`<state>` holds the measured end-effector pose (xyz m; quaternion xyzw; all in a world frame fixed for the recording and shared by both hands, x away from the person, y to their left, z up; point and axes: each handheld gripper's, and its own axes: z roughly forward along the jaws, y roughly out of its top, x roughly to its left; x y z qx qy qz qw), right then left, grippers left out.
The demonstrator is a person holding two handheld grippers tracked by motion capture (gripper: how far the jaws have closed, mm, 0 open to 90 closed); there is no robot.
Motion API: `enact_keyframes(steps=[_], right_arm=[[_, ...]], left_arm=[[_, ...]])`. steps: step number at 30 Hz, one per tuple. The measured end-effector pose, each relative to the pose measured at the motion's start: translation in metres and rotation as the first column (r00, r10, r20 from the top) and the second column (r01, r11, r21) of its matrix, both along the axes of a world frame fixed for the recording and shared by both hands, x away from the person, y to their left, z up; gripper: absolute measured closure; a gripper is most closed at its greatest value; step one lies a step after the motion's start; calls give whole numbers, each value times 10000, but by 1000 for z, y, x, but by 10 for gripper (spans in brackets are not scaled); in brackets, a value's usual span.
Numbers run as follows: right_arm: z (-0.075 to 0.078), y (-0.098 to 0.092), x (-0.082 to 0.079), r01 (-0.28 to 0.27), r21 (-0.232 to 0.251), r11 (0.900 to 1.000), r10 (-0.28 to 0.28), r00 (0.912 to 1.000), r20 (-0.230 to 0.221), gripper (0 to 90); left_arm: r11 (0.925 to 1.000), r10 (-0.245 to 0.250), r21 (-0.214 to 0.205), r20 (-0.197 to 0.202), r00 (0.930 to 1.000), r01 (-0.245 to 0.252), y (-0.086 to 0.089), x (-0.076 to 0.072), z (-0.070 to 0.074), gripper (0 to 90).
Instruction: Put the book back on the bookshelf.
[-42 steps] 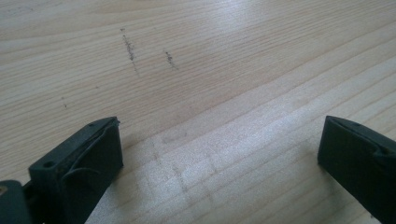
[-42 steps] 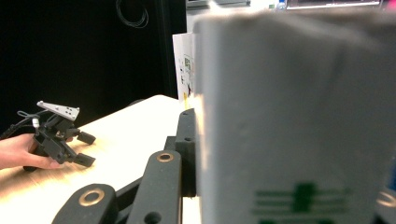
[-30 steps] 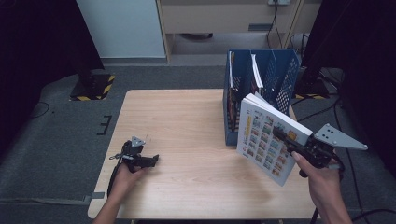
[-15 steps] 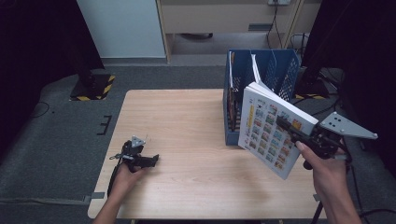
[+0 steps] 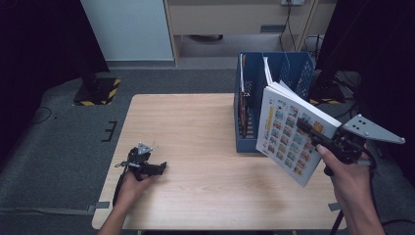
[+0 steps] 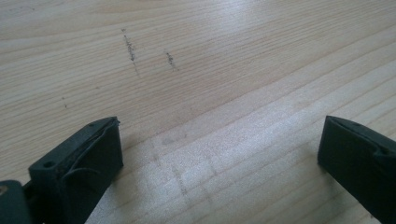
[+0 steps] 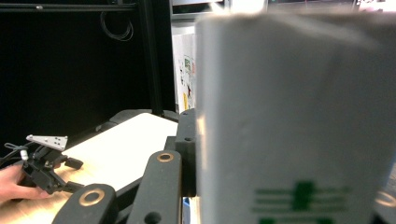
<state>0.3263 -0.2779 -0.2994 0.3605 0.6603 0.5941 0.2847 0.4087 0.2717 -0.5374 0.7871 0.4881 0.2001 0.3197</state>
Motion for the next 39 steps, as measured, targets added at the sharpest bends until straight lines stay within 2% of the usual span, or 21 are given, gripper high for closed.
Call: enact_keyframes(steps=[23, 31, 39], right_arm=[[8, -22, -6, 761, 16, 9971, -761, 9970, 99, 738], [18, -25, 1, 1156, -95, 9933, -1154, 9931, 208, 738], [29, -31, 8, 1457, -5, 9893, -1456, 9890, 265, 738]], left_arm=[[10000, 37, 0, 1, 10000, -37, 0, 0, 0, 0], [10000, 45, 3, 1, 10000, -45, 0, 0, 0, 0], [10000, 55, 3, -1, 10000, -55, -1, 0, 0, 0]])
